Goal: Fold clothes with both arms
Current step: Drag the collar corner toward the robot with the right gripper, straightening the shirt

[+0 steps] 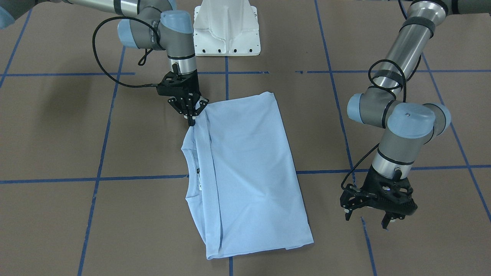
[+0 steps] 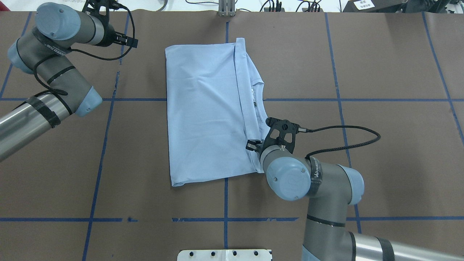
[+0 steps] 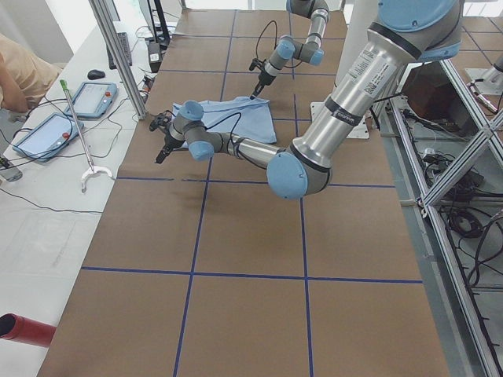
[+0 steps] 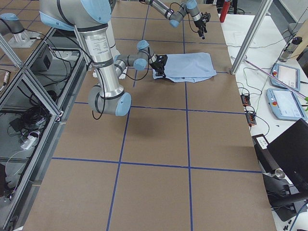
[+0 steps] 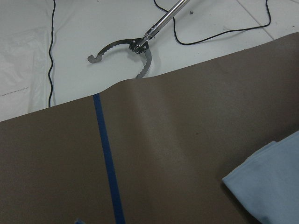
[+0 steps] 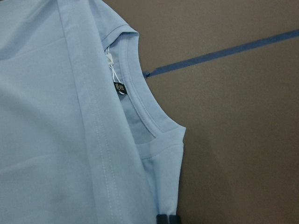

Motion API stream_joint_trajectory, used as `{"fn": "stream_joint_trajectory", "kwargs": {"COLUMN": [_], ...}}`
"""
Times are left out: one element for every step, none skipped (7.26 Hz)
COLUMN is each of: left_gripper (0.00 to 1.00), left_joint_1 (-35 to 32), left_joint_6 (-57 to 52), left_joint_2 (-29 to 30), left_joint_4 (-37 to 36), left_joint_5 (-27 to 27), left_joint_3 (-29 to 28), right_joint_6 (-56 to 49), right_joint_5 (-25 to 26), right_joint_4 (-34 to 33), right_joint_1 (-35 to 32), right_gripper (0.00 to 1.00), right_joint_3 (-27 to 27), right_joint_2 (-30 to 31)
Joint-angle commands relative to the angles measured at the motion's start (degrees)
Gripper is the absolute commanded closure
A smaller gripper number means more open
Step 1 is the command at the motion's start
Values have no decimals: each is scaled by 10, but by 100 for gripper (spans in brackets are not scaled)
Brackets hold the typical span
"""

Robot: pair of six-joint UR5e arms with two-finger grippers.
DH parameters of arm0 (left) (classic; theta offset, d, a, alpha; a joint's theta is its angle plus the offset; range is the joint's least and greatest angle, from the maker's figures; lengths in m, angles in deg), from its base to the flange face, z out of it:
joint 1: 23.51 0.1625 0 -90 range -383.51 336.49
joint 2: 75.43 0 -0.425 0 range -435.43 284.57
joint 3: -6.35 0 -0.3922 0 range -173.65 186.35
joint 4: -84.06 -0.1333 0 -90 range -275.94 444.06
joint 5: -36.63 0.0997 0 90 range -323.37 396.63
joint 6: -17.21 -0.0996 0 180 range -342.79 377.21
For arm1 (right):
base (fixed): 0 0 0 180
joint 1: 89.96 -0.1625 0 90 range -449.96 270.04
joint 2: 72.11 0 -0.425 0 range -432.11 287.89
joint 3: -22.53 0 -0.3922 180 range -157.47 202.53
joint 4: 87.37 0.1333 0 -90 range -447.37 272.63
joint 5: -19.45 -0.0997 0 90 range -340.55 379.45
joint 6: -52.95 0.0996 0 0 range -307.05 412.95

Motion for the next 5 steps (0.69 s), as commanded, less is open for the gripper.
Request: {"fn": "stream_joint_trajectory", "kwargs": {"left_gripper": [0,0,0,0,0], "left_joint_1": [1,5,7,14,22], "left_joint_6": [5,8,15,29,46], "left_joint_2": [-9,-9,-9,-9,-9], "left_joint_4": [-1,-1,-1,-1,-1], "left_joint_5": [0,0,0,0,0], "left_joint_3": [16,19,19,21,27], "right_joint_6": [21,21,21,19,8], "right_joint_5": [47,55,55,54,40], "right_joint_4": [0,0,0,0,-1], "right_joint_1": [46,51,52,52,46], "right_gripper": [100,100,83,1,0], "right_joint_3": [-43,-46,-62,-70,-76], "right_joint_2": [45,60,76,77,72]}}
